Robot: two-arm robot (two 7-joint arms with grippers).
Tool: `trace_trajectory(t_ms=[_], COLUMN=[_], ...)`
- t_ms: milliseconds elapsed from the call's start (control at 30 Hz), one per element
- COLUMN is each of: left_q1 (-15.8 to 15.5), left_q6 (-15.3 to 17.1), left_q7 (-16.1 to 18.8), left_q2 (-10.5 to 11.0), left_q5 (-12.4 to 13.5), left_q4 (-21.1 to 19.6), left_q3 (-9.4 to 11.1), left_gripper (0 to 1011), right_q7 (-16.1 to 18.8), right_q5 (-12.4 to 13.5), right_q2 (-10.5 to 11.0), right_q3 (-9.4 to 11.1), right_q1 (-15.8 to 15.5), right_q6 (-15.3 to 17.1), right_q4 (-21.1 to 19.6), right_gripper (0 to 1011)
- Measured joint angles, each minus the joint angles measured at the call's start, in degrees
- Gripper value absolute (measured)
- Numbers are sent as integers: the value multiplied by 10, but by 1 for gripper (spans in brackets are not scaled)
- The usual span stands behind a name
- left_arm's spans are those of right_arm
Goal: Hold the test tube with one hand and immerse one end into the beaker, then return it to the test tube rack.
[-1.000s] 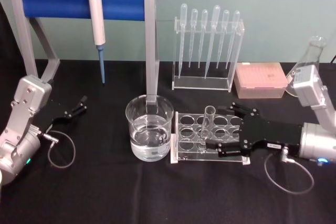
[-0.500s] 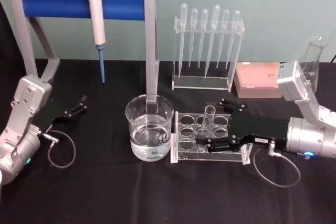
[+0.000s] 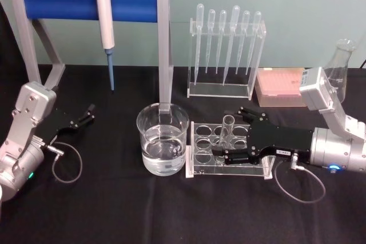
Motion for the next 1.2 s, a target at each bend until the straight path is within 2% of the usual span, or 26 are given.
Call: trace_trajectory(t_ms=[400, 567, 600, 633, 833, 1200], left_q1=[0, 0, 0, 0, 0, 0], left_q6=[0, 0, 0, 0, 0, 0], left_q7=[0, 0, 0, 0, 0, 0], left_q2=[0, 0, 0, 0, 0, 0], left_q5=[0, 0, 0, 0, 0, 0], left_q4=[0, 0, 0, 0, 0, 0], left_q3=[0, 0, 0, 0, 0, 0], left_gripper=[1000, 1000, 1000, 1000, 1000, 1000], right_q7=[0, 0, 0, 0, 0, 0], right_q5=[1, 1, 1, 1, 2, 2], right_q2=[1, 1, 1, 1, 1, 1], right_q3=[1, 1, 1, 1, 2, 2], right_q1=[-1, -1, -1, -1, -1, -1], right_q6=[1, 1, 1, 1, 1, 1], right_q4=[-1, -2, -2, -2, -2, -2], right_gripper=[691, 510, 510, 448, 255, 241])
